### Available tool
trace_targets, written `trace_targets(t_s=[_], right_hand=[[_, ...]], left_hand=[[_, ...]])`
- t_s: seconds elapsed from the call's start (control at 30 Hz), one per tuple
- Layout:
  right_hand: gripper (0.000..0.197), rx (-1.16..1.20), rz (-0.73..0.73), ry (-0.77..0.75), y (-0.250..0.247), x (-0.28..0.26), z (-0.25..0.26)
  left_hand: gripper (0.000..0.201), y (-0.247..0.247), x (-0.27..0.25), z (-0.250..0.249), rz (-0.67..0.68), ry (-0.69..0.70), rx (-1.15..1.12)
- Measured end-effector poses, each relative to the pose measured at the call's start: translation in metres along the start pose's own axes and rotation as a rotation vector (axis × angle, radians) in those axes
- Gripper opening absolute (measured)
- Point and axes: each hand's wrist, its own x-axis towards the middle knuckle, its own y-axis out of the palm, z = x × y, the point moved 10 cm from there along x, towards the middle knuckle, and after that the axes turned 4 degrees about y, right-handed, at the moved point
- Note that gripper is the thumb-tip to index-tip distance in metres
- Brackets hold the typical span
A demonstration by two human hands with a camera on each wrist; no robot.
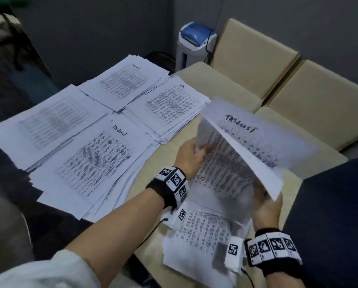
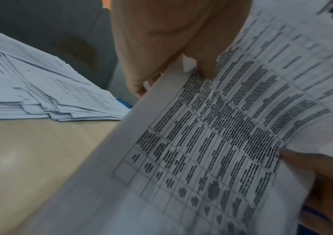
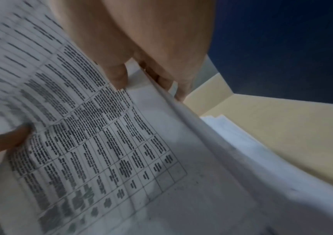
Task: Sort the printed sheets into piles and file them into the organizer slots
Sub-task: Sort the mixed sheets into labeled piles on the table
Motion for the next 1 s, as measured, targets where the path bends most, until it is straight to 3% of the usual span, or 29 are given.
trace_targets(t_s=[0.07,0.13,0.17,0.23,0.3,0.37,0.47,0.57,0.67,0.8,1.0], right_hand=[[0.005,0.014,0.016,-0.067,0.007,-0.002,0.045],[0.014,0.001,-0.036,-0.114,0.017,0.007,0.063],[0.008,0.066,-0.038,-0.118,0.022,0.009,0.071],[0.016,0.08,-0.041,-0.164,0.035,0.008,0.09],[0.012,0.079,-0.009,-0.204,0.059,0.007,0.109],[0.007,0.092,0.063,-0.137,0.095,0.004,0.109],[0.007,0.093,0.196,0.001,0.155,-0.006,0.089],[0.01,-0.025,0.248,0.131,0.183,-0.021,0.041],[0.015,-0.248,0.241,0.269,0.175,-0.04,-0.021],[0.019,-0.449,0.09,0.422,0.123,-0.065,-0.068],[0.015,-0.573,-0.096,0.549,0.052,-0.09,-0.093]], left_hand=[[0.029,-0.013,0.004,-0.013,-0.08,0.023,-0.033],[0.033,-0.026,0.008,-0.02,-0.09,0.004,-0.087],[0.035,-0.032,0.011,-0.02,-0.059,-0.004,-0.099],[0.037,-0.049,0.011,-0.018,0.002,-0.008,-0.006],[0.029,-0.077,0.013,-0.016,-0.002,0.004,0.098],[0.024,-0.115,0.016,-0.011,-0.055,-0.011,0.087],[0.03,-0.193,0.013,0.014,-0.096,-0.152,0.084],[0.028,-0.285,0.005,0.055,-0.055,-0.286,0.373],[0.025,-0.354,-0.004,0.095,0.015,-0.418,0.676],[0.029,-0.39,0.003,0.125,0.073,-0.471,0.916],[0.068,-0.39,0.021,0.132,0.017,-0.48,1.209]])
